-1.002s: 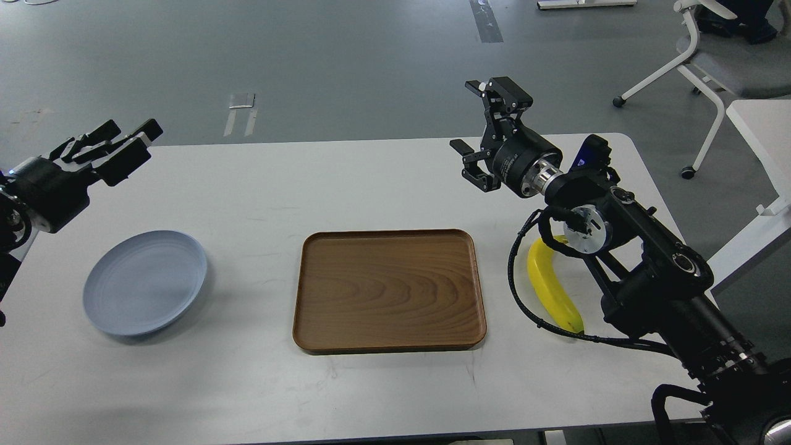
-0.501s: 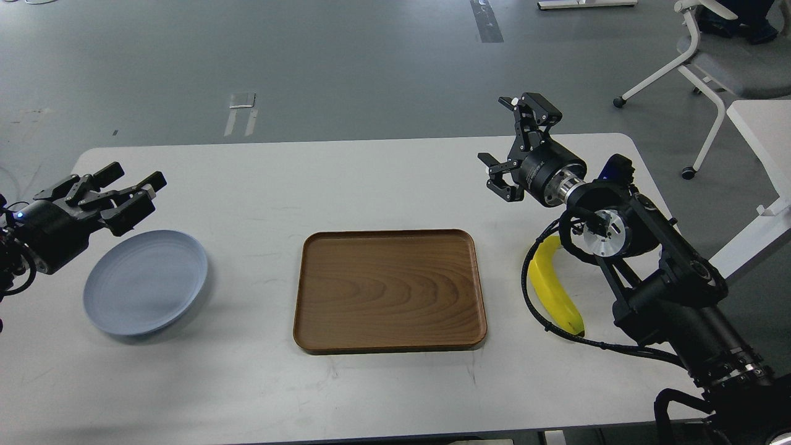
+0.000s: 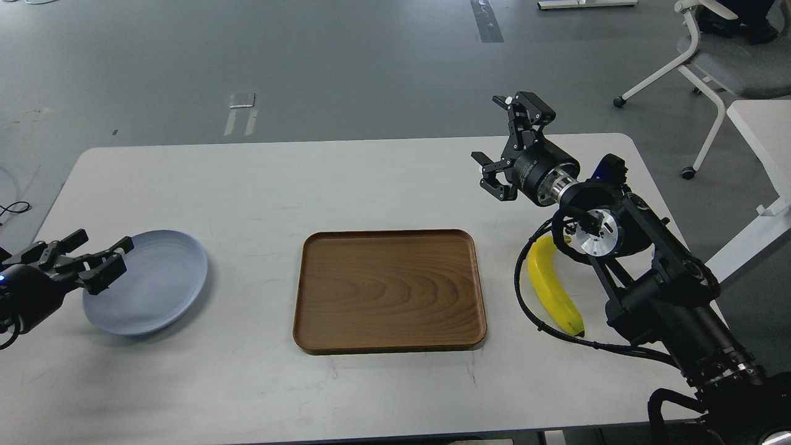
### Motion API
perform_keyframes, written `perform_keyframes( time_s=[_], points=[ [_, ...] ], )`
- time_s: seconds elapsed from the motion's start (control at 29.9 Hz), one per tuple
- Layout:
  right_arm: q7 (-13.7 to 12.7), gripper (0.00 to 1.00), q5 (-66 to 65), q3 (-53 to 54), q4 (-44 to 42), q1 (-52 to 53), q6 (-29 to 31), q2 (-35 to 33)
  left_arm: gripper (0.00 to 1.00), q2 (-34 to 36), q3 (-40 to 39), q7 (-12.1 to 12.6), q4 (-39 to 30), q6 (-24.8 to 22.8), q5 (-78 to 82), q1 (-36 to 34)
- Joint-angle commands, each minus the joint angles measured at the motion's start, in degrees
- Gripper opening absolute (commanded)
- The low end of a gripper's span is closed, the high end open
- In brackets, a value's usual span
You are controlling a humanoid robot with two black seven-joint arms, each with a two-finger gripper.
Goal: Place banana on plate with both arms
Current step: 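Move the left gripper down toward the rim of the light blue plate, then grasp the plate rim nearest the robot with the left gripper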
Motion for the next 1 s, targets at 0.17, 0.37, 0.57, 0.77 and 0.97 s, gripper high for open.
perform_keyframes(
  time_s=[0.17,0.37,0.57,0.77,0.97],
  points=[
    [0.1,1.0,-0.1,0.0,0.0,-0.2,-0.1,0.1,0.88,-4.2,0.0,-0.4,6.8,0.0,-3.7,4.6],
    [0.1,1.0,-0.2,-0.5,0.0,-0.2,-0.1,0.4,0.88,-6.3,0.0,-0.5,9.6,0.0,-4.0,4.8],
    [0.1,1.0,-0.3,-0.6,0.0,-0.3,-0.1,0.7,0.88,-6.3,-0.1,-0.6,9.7,0.0,-4.1,4.7],
    [0.1,1.0,-0.3,-0.6,0.0,-0.3,-0.1,0.8,0.88,-6.4,-0.2,-0.7,10.8,0.0,-4.2,4.8],
    [0.3,1.0,-0.3,-0.6,0.0,-0.2,-0.1,1.2,0.88,-7.6,-0.1,-0.7,13.4,0.0,-6.7,4.8]
  ],
)
